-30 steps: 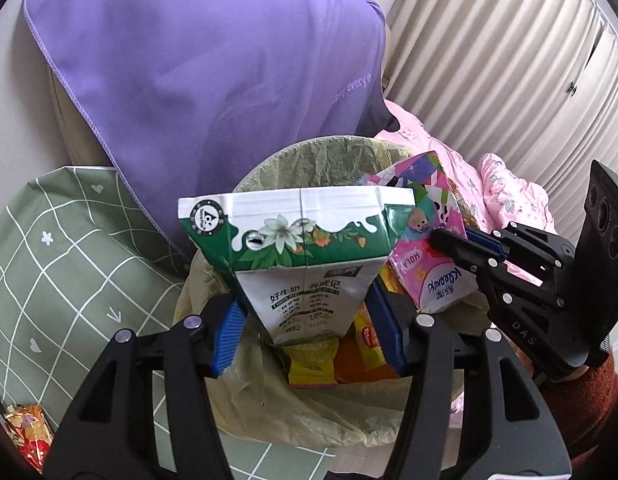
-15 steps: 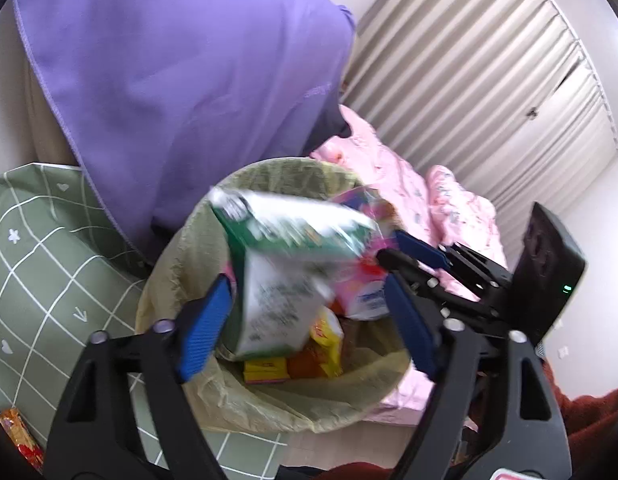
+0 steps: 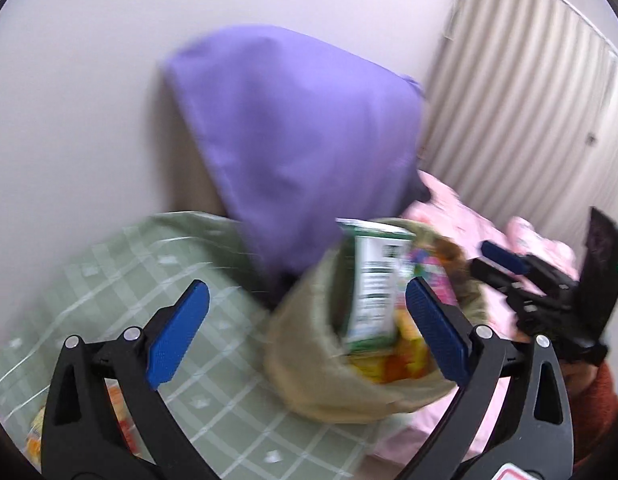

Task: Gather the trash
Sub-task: 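Move both open tools back toward the remaining snacks on the cushion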

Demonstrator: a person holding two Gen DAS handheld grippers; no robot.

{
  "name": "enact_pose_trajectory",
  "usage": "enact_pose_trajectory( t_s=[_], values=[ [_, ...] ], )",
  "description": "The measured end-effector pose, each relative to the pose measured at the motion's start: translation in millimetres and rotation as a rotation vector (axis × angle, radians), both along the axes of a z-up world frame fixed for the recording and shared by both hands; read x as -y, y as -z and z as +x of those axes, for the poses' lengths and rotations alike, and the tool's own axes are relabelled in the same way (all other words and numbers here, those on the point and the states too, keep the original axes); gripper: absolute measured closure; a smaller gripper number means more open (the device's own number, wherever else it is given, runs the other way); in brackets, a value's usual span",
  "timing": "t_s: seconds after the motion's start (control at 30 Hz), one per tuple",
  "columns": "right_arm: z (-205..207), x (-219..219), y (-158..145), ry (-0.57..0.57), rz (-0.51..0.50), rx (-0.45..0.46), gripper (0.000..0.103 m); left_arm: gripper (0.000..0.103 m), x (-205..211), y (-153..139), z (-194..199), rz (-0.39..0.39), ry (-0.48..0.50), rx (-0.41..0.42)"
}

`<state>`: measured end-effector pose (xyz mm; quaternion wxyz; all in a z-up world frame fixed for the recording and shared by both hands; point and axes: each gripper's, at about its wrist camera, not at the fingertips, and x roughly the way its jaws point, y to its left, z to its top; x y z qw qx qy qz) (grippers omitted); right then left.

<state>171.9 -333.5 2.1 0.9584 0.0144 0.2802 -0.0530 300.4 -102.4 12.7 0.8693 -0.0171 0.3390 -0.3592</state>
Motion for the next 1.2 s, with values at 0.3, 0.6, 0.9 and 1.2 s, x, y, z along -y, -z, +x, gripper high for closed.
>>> enact_pose_trajectory(
  t_s=[0.3, 0.6, 0.9, 1.2],
  values=[
    [44, -71, 2, -0.227, 0.042, 0.020, 0.061, 0.009, -116, 36, -11, 0.017, -0.344, -0.075],
    [76, -167, 49, -0.511, 0.109, -0.099, 0.046, 0.009, -257, 66, -47, 0.073, -0.607, -0.128],
    [88, -266, 121, -0.812, 0.095, -0.380, 0.046, 0.009, -330, 104, -77, -0.031, -0.746, -0.274],
    [133, -290, 139, -0.752, 0.018, -0.335, 0.046, 0.009, -312, 112, -71, 0.002, -0.610, -0.282]
  ],
)
